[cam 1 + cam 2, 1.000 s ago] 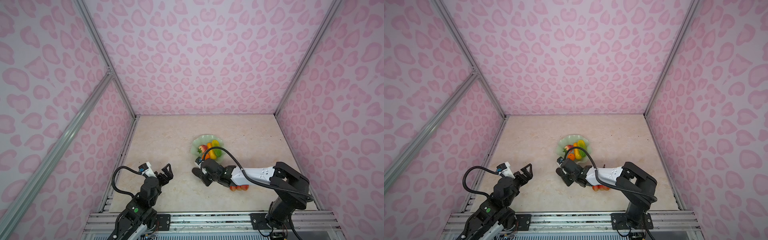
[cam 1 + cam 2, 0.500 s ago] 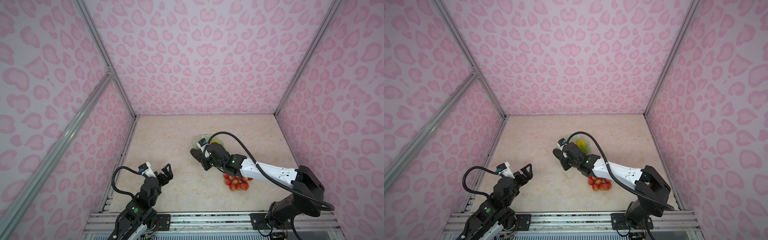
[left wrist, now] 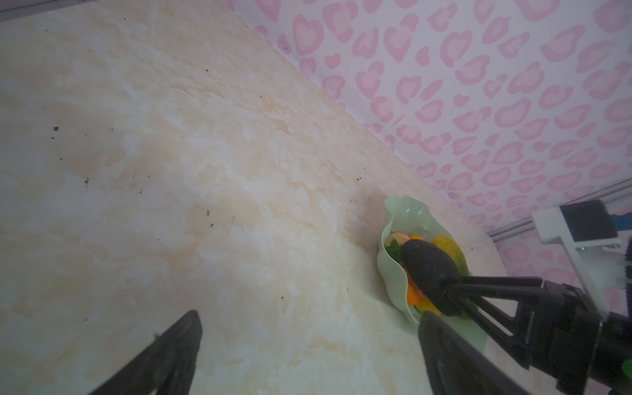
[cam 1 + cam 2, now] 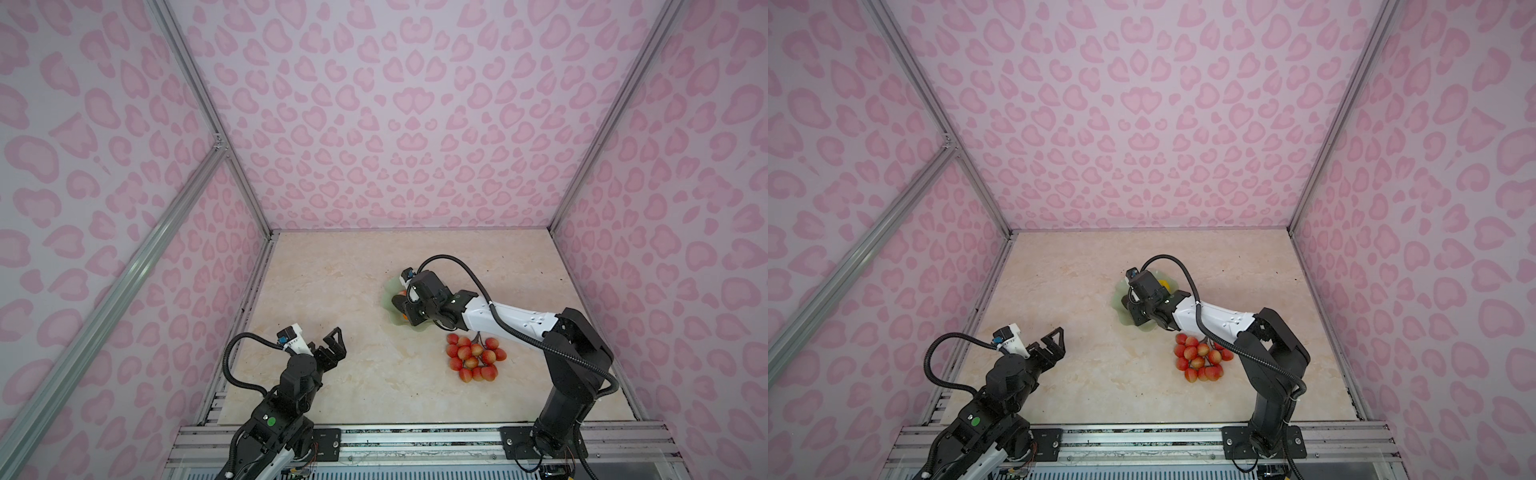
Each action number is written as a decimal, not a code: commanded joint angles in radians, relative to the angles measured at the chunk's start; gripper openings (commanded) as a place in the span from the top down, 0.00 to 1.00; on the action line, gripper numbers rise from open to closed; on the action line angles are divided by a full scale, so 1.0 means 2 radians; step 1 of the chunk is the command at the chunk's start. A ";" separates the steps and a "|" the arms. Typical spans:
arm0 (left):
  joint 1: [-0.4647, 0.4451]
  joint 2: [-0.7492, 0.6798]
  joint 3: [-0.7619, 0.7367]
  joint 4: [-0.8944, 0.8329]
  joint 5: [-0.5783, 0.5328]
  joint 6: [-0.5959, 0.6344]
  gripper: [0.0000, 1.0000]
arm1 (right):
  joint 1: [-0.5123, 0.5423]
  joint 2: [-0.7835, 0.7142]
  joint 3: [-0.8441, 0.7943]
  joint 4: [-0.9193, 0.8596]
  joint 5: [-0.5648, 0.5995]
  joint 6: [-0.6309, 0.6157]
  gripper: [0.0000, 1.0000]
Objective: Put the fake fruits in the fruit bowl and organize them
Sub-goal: 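Place the avocado into the bowl with the right gripper, then grasp the lychee bunch by its stem with the right gripper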
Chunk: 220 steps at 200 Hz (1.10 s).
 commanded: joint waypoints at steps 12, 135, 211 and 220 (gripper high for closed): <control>0.000 0.004 0.000 0.015 0.002 0.003 0.00 | -0.001 -0.036 -0.018 -0.010 0.014 0.002 0.43; 0.000 0.028 -0.012 0.050 0.003 -0.001 0.01 | -0.082 -0.286 -0.255 -0.097 0.044 0.105 0.42; 0.000 0.039 -0.009 0.054 0.011 -0.006 0.01 | -0.085 -0.206 -0.246 -0.079 0.016 0.091 0.43; 0.000 0.038 -0.009 0.053 0.011 -0.006 0.01 | -0.084 -0.200 -0.249 -0.072 0.015 0.089 0.44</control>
